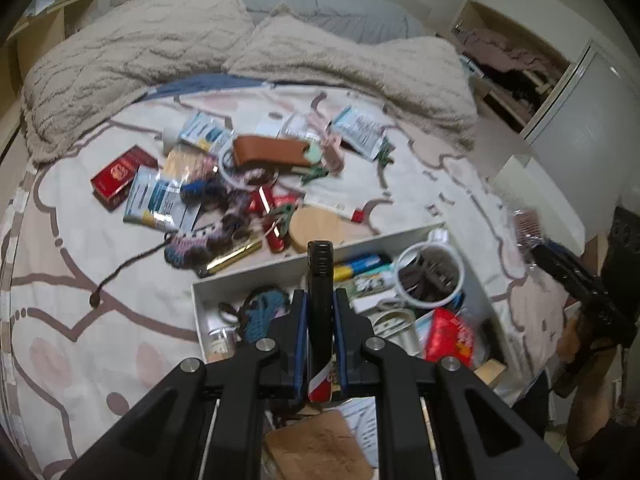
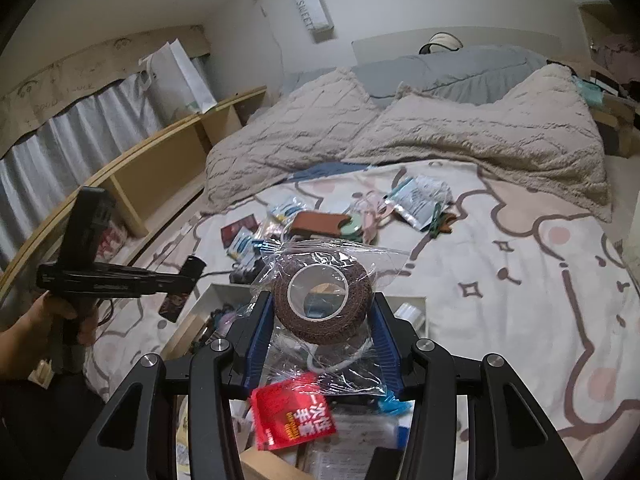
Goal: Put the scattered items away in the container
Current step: 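Carry the tape roll with the right tool while the left tool carries the lighter over the tray, then open the left gripper on the lighter while the right gripper releases the tape roll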
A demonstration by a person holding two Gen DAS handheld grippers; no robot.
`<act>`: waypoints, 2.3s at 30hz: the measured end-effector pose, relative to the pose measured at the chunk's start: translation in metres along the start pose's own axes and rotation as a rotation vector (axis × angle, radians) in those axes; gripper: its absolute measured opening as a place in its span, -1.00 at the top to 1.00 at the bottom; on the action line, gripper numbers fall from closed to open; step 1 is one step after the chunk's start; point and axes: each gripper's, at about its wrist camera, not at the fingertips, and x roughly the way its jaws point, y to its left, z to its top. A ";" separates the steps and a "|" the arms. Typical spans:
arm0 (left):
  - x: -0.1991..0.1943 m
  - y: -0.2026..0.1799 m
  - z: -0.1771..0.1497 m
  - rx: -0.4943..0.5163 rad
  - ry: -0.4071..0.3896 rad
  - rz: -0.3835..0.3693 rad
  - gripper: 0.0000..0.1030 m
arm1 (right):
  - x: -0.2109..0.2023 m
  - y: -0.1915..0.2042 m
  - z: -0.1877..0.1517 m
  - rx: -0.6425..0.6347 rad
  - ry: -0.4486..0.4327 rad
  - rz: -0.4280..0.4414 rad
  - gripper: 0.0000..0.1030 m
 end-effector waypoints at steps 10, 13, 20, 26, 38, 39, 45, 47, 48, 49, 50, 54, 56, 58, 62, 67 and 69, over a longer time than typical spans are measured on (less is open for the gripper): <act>0.027 0.016 -0.016 -0.013 0.080 0.061 0.75 | 0.015 0.015 -0.008 -0.017 0.048 0.024 0.06; 0.029 0.018 -0.017 -0.019 0.090 0.064 0.75 | 0.019 0.018 -0.009 -0.016 0.053 0.034 0.06; 0.035 0.019 -0.020 -0.006 0.106 0.090 0.75 | 0.028 0.025 -0.009 -0.011 0.067 0.053 0.06; 0.043 0.016 -0.015 0.002 0.107 0.099 0.75 | 0.041 0.030 -0.006 -0.005 0.093 0.064 0.06; 0.065 0.023 -0.017 -0.026 0.180 0.081 0.75 | 0.072 0.037 0.006 -0.004 0.159 0.058 0.06; 0.065 0.024 -0.018 -0.032 0.184 0.077 0.75 | 0.074 0.038 0.006 -0.004 0.163 0.057 0.06; 0.065 0.026 -0.024 -0.036 0.214 0.087 0.70 | 0.088 0.052 0.007 -0.019 0.190 0.081 0.06; 0.065 0.027 -0.024 -0.027 0.220 0.108 0.64 | 0.092 0.058 0.006 -0.028 0.200 0.088 0.06; 0.065 0.026 -0.025 -0.023 0.220 0.117 0.61 | 0.094 0.061 0.006 -0.033 0.205 0.091 0.06; 0.066 0.027 -0.025 -0.023 0.223 0.117 0.57 | 0.096 0.064 0.006 -0.037 0.211 0.093 0.06; 0.066 0.027 -0.026 -0.025 0.228 0.108 0.53 | 0.098 0.066 0.006 -0.041 0.216 0.095 0.06; 0.060 0.022 -0.025 -0.025 0.213 0.091 0.18 | 0.108 0.073 0.004 -0.044 0.245 0.095 0.06; 0.053 0.019 -0.024 0.002 0.191 0.109 0.18 | 0.114 0.075 0.003 -0.040 0.258 0.092 0.06; 0.045 0.020 -0.022 0.000 0.165 0.108 0.16 | 0.119 0.075 0.002 -0.030 0.271 0.093 0.06; 0.024 0.029 -0.015 -0.046 0.098 0.092 -0.03 | 0.130 0.077 0.002 -0.011 0.297 0.091 0.06; 0.004 0.041 -0.012 -0.095 0.040 0.083 -0.04 | 0.151 0.089 -0.001 -0.050 0.353 0.040 0.06; -0.002 0.045 -0.012 -0.104 0.023 0.088 -0.04 | 0.159 0.094 -0.003 -0.074 0.369 0.021 0.06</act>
